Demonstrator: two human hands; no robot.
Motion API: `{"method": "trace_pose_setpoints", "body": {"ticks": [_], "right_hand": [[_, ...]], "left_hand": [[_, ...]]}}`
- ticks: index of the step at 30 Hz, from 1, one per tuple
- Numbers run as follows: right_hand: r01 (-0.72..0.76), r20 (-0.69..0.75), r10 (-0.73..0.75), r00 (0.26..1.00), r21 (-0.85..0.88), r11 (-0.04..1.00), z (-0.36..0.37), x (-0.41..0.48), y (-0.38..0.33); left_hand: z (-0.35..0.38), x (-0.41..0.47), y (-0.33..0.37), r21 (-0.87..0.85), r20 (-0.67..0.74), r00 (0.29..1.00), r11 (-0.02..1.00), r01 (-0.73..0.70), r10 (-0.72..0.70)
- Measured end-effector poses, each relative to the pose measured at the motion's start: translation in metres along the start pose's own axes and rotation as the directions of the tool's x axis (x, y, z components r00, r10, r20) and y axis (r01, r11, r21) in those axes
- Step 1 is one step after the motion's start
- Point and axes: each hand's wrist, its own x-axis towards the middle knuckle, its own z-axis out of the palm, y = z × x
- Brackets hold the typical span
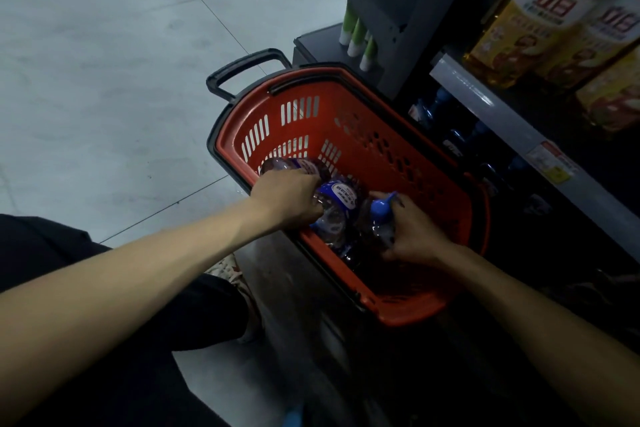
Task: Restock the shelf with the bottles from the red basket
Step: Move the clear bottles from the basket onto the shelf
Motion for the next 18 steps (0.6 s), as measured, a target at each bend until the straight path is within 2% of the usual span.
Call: {"method": "trace_pose_setpoints", "body": {"ticks": [3, 6, 14, 16, 18], "right_hand": [[-0.122, -0.124, 0.155, 0.980, 0.237, 0.964, -0.014, -0.006, 0.002], [-0.164, -0.218, 0.263, 0.940, 0.388, 0.907, -0.034, -0.016, -0.006], [-0.095, -0.299, 0.254, 0.920, 0.459, 0.884, -0.098, -0.039, -0.047], [-0.066, -0.318, 0.249, 0.915, 0.490, 0.869, -0.112, -0.043, -0.060], [-0.031, -0.338, 0.248, 0.908, 0.536, 0.844, -0.125, -0.045, -0.072]], "left_hand": [[-0.002, -0.002, 0.001, -0.013, -0.022, 0.999, 0.999, -0.033, 0.033], [0.001, -0.002, 0.000, 0.001, -0.019, 0.998, 0.999, -0.052, 0.052], [0.000, 0.000, 0.001, -0.036, 0.014, 0.996, 0.995, -0.090, 0.090], [-0.002, 0.004, 0.006, -0.133, 0.018, 0.994, 0.985, -0.109, 0.112], [-0.010, 0.008, 0.017, -0.303, -0.006, 0.992, 0.945, -0.120, 0.124]]}}
